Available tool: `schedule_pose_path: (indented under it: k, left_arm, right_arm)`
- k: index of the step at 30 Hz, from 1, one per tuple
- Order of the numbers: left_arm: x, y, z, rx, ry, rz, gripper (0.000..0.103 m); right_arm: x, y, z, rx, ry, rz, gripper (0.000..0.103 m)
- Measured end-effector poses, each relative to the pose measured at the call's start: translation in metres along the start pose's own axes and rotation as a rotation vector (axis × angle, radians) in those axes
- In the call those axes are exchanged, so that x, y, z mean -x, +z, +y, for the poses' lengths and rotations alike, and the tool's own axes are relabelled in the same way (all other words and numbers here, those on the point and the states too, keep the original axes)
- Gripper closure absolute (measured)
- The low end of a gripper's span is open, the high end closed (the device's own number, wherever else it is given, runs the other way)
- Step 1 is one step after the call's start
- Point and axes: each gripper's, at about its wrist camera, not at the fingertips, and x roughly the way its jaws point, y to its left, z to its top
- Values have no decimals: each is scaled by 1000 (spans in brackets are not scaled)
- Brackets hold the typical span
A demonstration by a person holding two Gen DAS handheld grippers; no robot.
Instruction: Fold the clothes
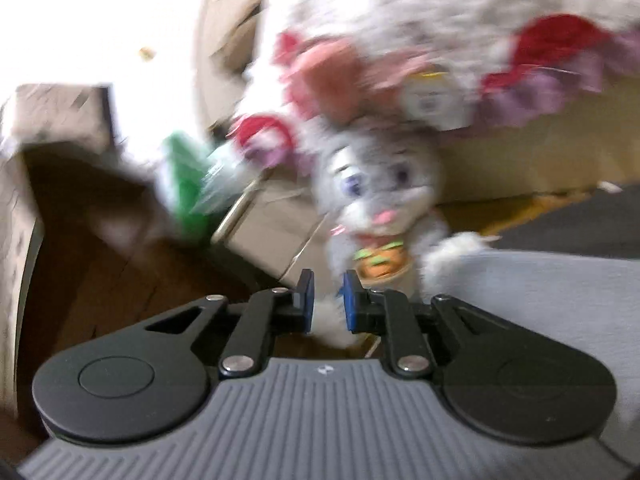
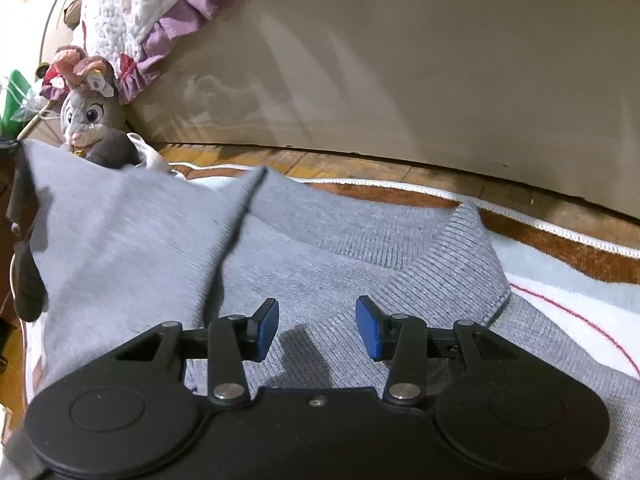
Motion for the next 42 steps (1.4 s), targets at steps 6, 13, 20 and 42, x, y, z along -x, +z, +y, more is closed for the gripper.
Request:
schedule_pose_path:
  k: [6, 13, 20, 42]
  left_arm:
    - [45, -25, -15, 119, -207, -41, 70]
    - [170, -72, -66, 53, -557, -108, 51]
    - [236, -120, -135, -64, -896, -84, 50]
    - [330, -263, -66, 9, -1031, 178, 46]
  right_arm:
    - [3, 6, -3, -33, 9, -1, 55]
    - [17, 15, -15, -108, 13, -45, 55]
    - [47, 30, -27, -146, 3, -103, 50]
    - [99, -49, 34, -187, 115, 310, 41]
